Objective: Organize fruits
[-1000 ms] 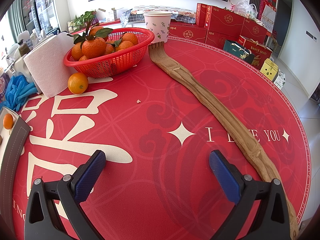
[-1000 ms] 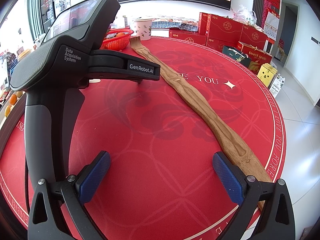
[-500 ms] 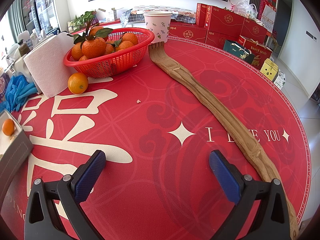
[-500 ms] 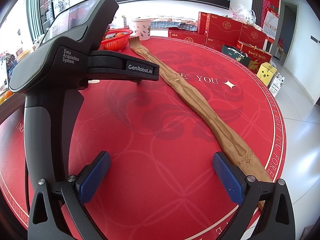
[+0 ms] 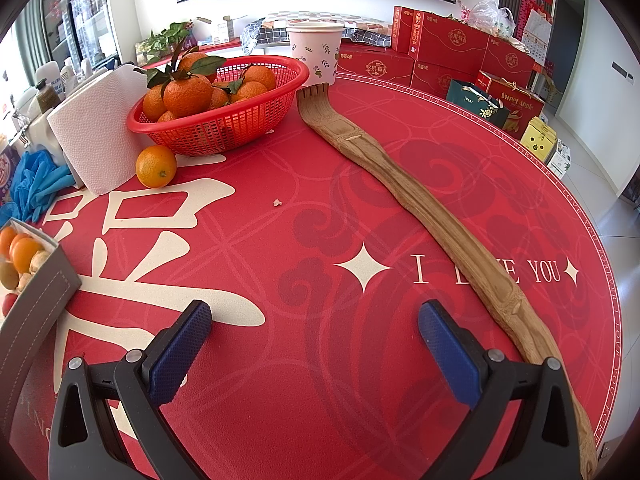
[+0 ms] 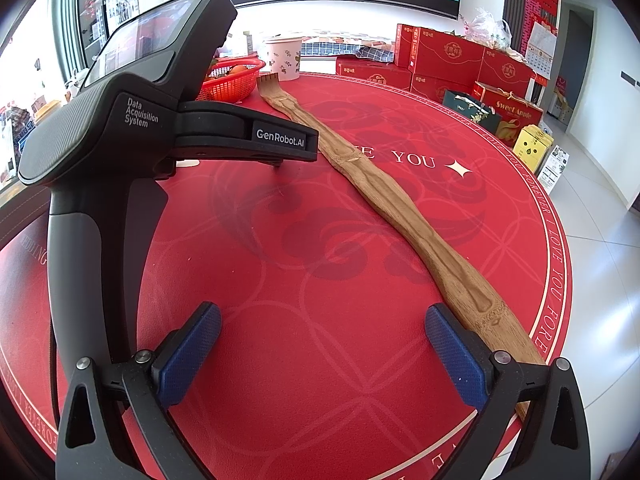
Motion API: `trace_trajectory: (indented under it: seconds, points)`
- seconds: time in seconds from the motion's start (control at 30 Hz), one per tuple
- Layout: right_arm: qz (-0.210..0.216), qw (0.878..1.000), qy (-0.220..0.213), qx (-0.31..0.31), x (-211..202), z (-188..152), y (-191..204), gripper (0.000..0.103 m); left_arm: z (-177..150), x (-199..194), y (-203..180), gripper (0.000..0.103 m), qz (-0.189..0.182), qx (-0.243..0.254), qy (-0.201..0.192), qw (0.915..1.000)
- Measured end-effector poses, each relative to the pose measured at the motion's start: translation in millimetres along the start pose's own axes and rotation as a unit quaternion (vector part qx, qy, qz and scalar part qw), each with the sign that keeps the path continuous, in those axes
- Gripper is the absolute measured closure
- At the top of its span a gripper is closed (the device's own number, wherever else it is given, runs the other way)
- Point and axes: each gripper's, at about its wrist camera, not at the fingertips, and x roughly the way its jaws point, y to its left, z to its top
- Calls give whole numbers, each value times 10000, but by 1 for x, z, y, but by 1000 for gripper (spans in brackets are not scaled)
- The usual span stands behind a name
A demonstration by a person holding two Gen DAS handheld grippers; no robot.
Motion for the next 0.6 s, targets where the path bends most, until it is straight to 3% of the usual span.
trace_trajectory:
  seconds: [0.6]
  points:
    - [-18,10000,-5,16,-1,0,0,1,0,0,0,0,0,0,0,10000]
